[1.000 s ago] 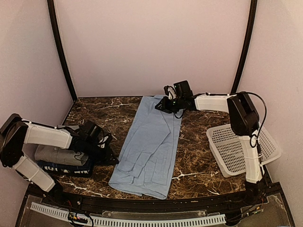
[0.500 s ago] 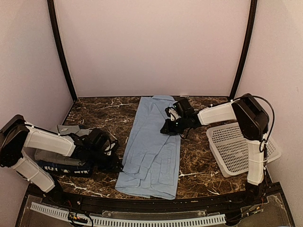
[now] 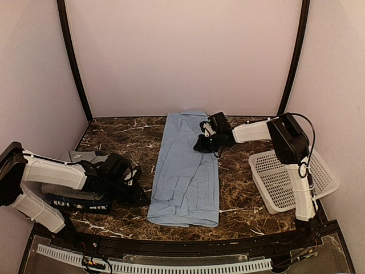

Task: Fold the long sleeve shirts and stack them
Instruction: Move the rectangle-folded shirt to the center of the board, then pick up the rectangle-folded shirt from the center of the board.

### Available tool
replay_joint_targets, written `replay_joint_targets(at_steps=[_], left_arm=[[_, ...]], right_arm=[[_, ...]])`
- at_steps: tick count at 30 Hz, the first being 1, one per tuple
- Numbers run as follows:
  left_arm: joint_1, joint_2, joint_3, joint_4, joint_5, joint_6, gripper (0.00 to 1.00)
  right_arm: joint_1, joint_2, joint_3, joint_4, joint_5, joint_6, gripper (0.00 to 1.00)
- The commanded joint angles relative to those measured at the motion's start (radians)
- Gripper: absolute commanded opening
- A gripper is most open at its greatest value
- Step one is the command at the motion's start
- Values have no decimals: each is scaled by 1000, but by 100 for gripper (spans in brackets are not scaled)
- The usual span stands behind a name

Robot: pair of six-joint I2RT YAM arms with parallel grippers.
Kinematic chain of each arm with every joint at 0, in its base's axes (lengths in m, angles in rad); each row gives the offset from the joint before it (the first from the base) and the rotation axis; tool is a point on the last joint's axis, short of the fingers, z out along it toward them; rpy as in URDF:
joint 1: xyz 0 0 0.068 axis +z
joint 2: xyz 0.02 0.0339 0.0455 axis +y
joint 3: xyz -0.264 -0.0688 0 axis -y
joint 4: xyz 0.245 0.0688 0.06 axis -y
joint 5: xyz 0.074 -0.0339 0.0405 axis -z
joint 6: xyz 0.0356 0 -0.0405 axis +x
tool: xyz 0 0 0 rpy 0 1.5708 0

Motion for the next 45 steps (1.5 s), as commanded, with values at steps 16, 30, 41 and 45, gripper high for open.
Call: replay_joint_targets(at_steps=[16,30,41,45], left_arm=[[-3,-63,114,-92,32,85,22],[10,-85,134,-119,15,106,23],[22,69,191,22,136,119,22],[18,142,168,83,150,110,22]], right_arm=[[91,-367,-225,-106,108,-68,20],[309,-840,-797,-79,128,200,24],[312,-899,-951,-3,45,276,24],[313,-909,-988,25,31,290,26]])
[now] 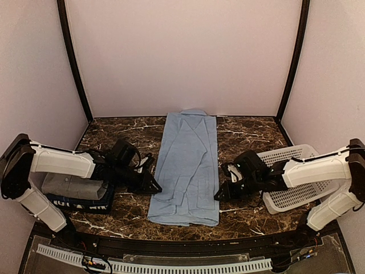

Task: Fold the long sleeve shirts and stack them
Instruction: Pick up the rectangle-folded shirt from the center of the board.

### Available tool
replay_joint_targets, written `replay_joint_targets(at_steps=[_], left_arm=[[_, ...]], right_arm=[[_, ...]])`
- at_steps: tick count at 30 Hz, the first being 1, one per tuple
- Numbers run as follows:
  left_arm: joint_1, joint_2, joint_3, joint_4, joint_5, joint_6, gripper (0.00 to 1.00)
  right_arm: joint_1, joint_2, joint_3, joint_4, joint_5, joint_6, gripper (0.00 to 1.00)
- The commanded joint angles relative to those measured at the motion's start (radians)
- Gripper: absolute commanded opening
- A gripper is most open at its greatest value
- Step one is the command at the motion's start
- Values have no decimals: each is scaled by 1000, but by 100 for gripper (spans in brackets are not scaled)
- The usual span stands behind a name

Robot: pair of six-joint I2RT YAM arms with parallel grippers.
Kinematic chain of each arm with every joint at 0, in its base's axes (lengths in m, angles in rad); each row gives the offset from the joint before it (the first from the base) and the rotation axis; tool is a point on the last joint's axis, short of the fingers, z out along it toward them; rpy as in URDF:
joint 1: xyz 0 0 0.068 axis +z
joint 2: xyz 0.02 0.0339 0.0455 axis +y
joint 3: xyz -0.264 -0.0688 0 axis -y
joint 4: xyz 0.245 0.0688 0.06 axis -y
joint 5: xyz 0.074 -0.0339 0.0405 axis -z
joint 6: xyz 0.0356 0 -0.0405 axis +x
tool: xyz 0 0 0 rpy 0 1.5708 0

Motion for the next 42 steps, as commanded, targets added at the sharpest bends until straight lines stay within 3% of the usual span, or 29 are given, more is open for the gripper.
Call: replay_joint_targets(at_steps=[1,9,16,22,26,32,42], left_arm=[[-4,69,-23,97,50,0,22],[-48,155,-95,140,56,-40,20],[-48,-18,-104,8,-6,-49,20],[-39,-137,-130,-90,-88,-47,28],[6,-112,-157,-44,-40,-52,37],[43,-34,-149,12,42,-56,42],[35,12,-183,86,70,-155,39]], right_arm=[[8,-26,-36,67,-30,31,27],[8,-41,-91,105,-68,61,33],[8,-56,-141,119,-100,89,38],[8,-70,-166,119,-106,104,40],[8,-57,-190,193,-127,131,39],[8,-44,-220,247,-134,166,39],[13,-2,-273,385,-177,218,36]])
